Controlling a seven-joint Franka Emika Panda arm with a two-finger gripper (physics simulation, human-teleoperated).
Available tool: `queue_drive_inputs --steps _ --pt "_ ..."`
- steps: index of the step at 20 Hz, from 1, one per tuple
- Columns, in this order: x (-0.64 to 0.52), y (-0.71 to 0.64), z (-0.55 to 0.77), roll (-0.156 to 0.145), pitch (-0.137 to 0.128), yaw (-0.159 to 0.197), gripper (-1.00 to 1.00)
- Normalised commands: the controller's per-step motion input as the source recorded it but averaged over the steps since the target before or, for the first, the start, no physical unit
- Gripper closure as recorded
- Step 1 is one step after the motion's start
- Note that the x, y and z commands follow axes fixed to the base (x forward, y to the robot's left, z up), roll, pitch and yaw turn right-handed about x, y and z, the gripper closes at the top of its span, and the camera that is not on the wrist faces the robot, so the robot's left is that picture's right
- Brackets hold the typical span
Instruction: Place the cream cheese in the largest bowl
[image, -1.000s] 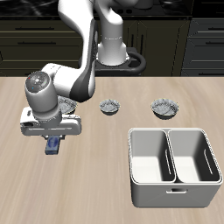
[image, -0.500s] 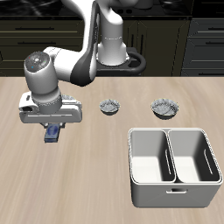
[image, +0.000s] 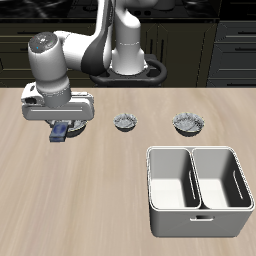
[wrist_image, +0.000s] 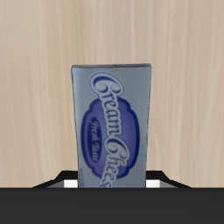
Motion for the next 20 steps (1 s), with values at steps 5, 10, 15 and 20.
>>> queue_drive_inputs --steps 5,10,15,20 --pt "-0.19 0.06 0.27 -0.008 -0.046 0.013 1.0" --pt "-0.18 0.1 0.14 0.008 -0.025 0.018 1.0" --pt "-0.23 0.06 0.08 -0.002 -0.012 0.013 1.0" --pt "-0.33 -0.03 0.03 -0.02 -0.009 -0.005 1.0"
